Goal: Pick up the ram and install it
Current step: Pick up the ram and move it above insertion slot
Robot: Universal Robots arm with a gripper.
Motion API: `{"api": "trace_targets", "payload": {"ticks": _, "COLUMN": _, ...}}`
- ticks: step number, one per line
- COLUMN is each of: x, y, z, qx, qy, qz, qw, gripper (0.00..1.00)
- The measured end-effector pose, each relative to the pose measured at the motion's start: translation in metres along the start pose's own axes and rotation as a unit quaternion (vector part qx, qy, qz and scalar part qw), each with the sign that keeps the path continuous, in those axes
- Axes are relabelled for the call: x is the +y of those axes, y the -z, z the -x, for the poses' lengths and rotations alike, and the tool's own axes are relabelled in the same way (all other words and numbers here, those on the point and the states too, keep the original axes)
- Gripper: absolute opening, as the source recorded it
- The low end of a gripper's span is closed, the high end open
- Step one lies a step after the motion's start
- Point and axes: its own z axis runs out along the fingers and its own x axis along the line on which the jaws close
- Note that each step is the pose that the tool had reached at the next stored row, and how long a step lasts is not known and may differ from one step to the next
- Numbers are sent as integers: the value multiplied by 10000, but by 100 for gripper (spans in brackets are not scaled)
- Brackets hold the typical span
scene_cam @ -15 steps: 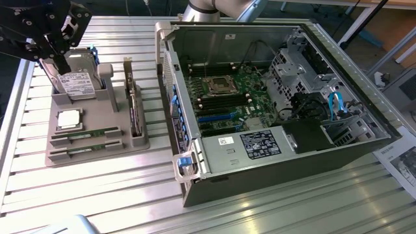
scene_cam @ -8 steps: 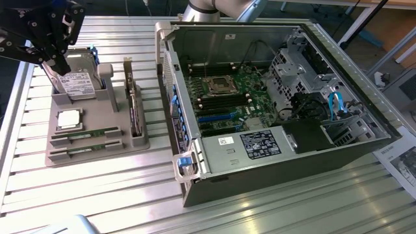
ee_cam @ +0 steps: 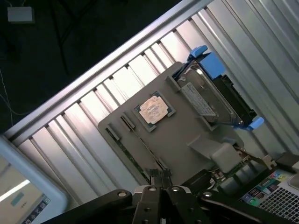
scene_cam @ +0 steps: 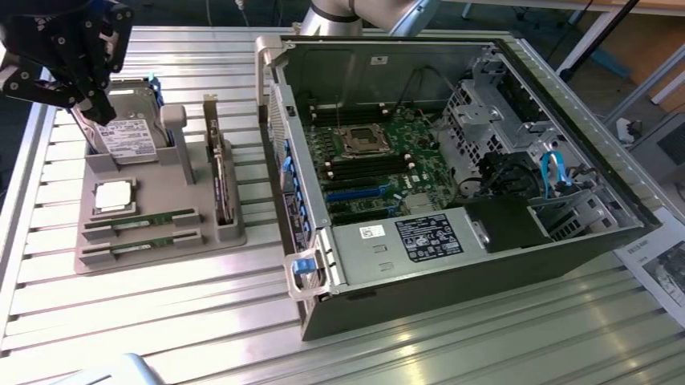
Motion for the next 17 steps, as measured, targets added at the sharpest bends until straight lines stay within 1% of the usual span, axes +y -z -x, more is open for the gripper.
{"api": "trace_targets", "payload": {"ticks": 3, "x": 0, "y": -3, "z": 0, "qx": 10, "qy": 269, "qz": 7, "qw": 9996, "gripper": 10}}
{"api": "trace_targets", "payload": {"ticks": 5, "x": -1, "y": -5, "z": 0, "qx": 18, "qy": 476, "qz": 12, "qw": 9989, "gripper": 10}}
{"api": "trace_targets", "payload": {"ticks": 9, "x": 0, "y": -9, "z": 0, "qx": 33, "qy": 853, "qz": 22, "qw": 9963, "gripper": 10}}
{"api": "trace_targets", "payload": {"ticks": 10, "x": 0, "y": -11, "z": 0, "qx": 39, "qy": 1010, "qz": 26, "qw": 9949, "gripper": 10}}
{"api": "trace_targets", "payload": {"ticks": 11, "x": 0, "y": -13, "z": 0, "qx": 46, "qy": 1197, "qz": 31, "qw": 9928, "gripper": 10}}
{"api": "trace_targets", "payload": {"ticks": 15, "x": -1, "y": -17, "z": -1, "qx": 63, "qy": 1618, "qz": 42, "qw": 9868, "gripper": 10}}
{"api": "trace_targets", "payload": {"ticks": 17, "x": -1, "y": -20, "z": 0, "qx": 73, "qy": 1870, "qz": 48, "qw": 9823, "gripper": 10}}
